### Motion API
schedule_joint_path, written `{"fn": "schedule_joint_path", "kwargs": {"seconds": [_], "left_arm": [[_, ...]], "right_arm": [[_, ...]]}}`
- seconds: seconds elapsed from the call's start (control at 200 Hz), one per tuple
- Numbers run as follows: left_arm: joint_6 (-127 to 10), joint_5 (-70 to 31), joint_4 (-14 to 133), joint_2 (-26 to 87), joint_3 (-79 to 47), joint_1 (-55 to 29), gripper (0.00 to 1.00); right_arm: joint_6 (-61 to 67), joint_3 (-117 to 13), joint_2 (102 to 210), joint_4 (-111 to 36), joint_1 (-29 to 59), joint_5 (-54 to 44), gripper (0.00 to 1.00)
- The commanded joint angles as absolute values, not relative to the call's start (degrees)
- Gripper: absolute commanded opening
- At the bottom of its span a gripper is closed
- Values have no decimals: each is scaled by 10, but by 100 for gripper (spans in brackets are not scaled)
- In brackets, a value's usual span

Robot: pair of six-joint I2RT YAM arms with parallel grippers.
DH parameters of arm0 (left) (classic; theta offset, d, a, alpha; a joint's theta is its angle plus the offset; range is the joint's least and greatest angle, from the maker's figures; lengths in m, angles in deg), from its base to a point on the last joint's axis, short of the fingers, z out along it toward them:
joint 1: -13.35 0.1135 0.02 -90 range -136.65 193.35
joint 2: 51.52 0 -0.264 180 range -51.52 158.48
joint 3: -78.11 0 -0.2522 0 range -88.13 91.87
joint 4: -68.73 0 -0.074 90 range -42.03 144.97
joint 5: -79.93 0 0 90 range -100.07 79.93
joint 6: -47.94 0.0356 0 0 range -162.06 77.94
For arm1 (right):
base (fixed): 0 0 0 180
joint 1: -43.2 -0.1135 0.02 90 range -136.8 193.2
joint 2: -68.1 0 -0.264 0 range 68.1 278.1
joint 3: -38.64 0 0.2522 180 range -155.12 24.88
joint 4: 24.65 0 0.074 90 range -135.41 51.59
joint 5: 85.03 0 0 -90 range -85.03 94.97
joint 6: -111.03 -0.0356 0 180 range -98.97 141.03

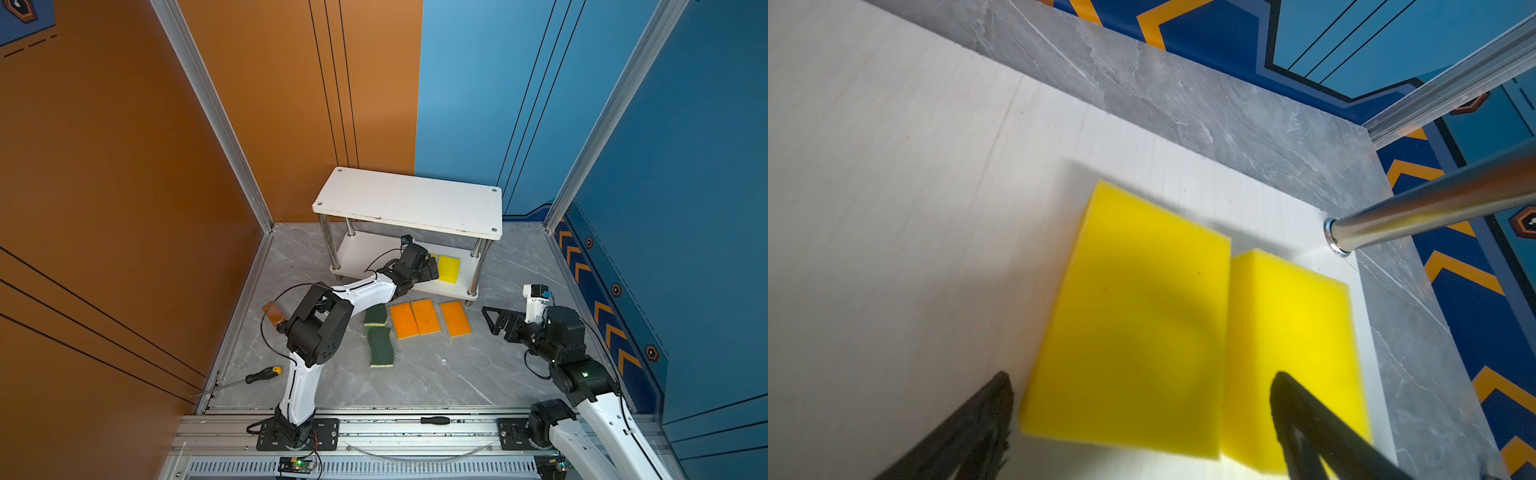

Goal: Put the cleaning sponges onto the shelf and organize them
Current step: 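Open the left gripper and release the yellow sponge on the shelf, then withdraw the left gripper from the shelf toward the green sponges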

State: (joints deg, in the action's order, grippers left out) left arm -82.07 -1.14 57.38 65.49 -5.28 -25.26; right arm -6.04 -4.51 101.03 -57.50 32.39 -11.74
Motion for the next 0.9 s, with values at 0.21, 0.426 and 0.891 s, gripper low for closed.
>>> {"fn": "schedule_joint_path", "kwargs": {"seconds": [0.21, 0.426, 0.891], "left_arm": [[-828, -26, 562, 644, -56, -271, 98], [-824, -19, 562, 636, -62, -270, 98], [-814, 26, 547, 577, -111, -255, 98]], "right_arm": [[-63, -40, 1003, -587, 328, -123, 100], [-63, -40, 1002, -587, 328, -125, 100], [-63, -39, 1001, -588, 329, -126, 100]]}}
